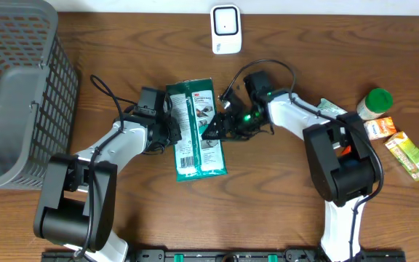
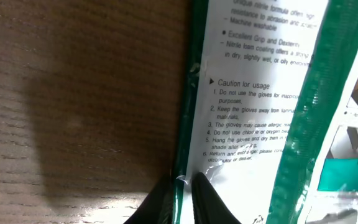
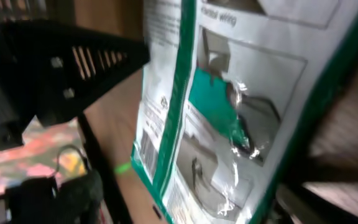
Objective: Scan the item barcode
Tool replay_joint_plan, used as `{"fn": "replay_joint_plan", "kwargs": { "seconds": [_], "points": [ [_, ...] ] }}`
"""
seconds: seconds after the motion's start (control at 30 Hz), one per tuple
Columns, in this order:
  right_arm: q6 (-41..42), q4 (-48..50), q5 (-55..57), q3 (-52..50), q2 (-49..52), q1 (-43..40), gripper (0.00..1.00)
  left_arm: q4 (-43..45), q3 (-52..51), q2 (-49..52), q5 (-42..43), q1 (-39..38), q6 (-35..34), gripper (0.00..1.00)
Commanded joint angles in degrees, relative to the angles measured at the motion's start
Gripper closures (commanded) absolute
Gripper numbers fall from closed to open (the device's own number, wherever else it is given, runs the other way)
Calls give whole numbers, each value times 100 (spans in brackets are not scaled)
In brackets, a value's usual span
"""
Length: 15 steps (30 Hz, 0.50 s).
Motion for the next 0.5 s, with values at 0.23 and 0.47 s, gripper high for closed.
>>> {"fn": "replay_joint_plan", "kwargs": {
  "seconds": [0.23, 0.47],
  "points": [
    [1121, 2280, -20, -839, 103, 651, 39, -81, -144, 361, -55, -35, -26, 86],
    [1261, 2645, -20, -839, 103, 688, 90, -166, -120, 280, -52, 0, 0, 86]
  ]
}}
